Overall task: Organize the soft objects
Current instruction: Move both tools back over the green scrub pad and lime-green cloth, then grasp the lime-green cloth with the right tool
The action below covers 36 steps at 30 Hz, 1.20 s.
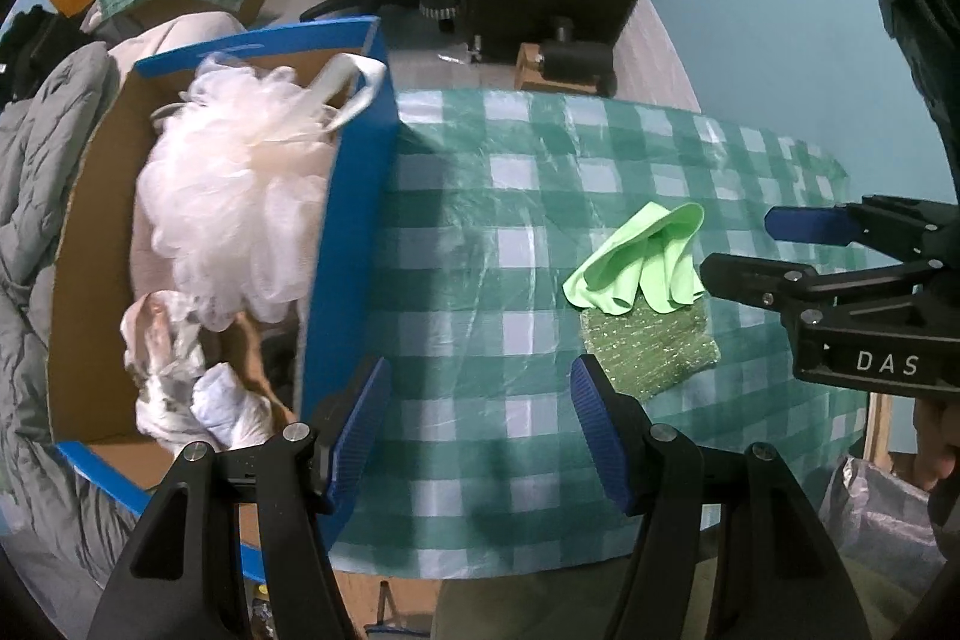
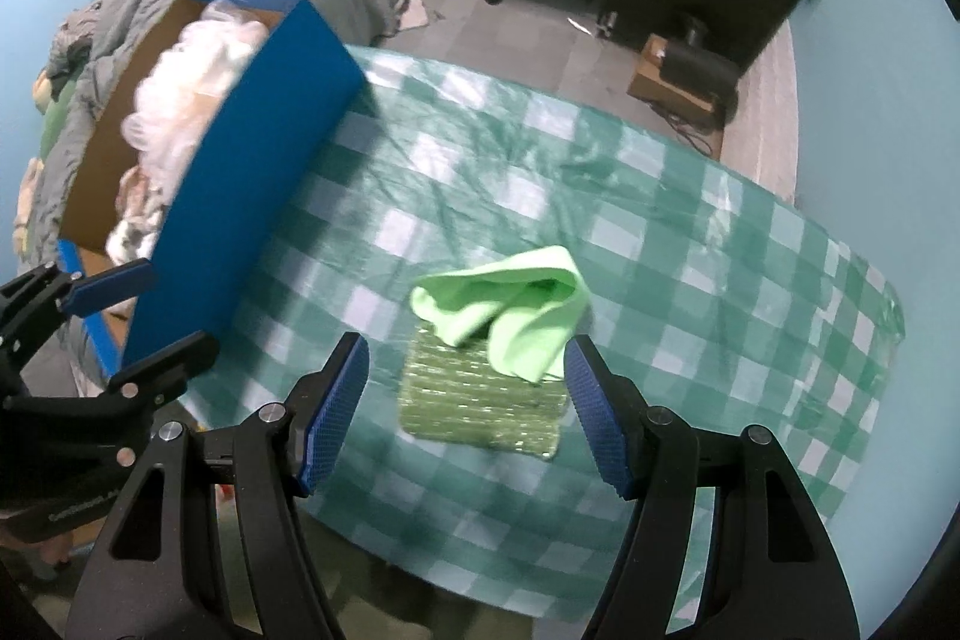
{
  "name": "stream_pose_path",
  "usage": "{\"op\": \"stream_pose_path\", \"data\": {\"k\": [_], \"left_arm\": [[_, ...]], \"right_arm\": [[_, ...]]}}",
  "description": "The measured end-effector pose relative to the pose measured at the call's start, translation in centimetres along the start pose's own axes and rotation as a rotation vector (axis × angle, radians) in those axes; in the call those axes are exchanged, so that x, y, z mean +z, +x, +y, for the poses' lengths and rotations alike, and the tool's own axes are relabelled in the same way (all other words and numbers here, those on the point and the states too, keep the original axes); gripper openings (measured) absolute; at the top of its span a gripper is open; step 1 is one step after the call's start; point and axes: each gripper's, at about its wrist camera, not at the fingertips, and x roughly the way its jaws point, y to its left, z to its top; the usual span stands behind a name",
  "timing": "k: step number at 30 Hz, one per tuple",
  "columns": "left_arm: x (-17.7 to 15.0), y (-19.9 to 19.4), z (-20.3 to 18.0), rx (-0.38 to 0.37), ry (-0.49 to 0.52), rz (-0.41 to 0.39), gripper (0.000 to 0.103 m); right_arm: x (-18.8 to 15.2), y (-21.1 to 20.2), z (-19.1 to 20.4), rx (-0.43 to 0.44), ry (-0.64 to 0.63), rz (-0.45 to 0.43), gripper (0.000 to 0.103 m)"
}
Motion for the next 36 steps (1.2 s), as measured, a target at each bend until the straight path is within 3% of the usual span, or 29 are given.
{"op": "stream_pose_path", "data": {"k": [17,32,35,36], "left_arm": [[1.9,6.2,-0.9,0.016,0.004,0.056,0.064],[3.2,9.3,-1.4,0.014,0.017,0.075,0.064],[3.0,9.5,-1.5,0.019,0.023,0.078,0.064],[3.0,9.5,-1.5,0.019,0.025,0.08,0.064]], "right_arm": [[1.4,4.6,-2.5,0.044,0.078,0.033,0.075],[2.5,10.0,-3.0,-0.05,0.101,0.079,0.075],[2.3,10.4,-2.8,-0.06,0.099,0.082,0.071],[2.2,10.6,-2.7,-0.068,0.097,0.088,0.063]]}}
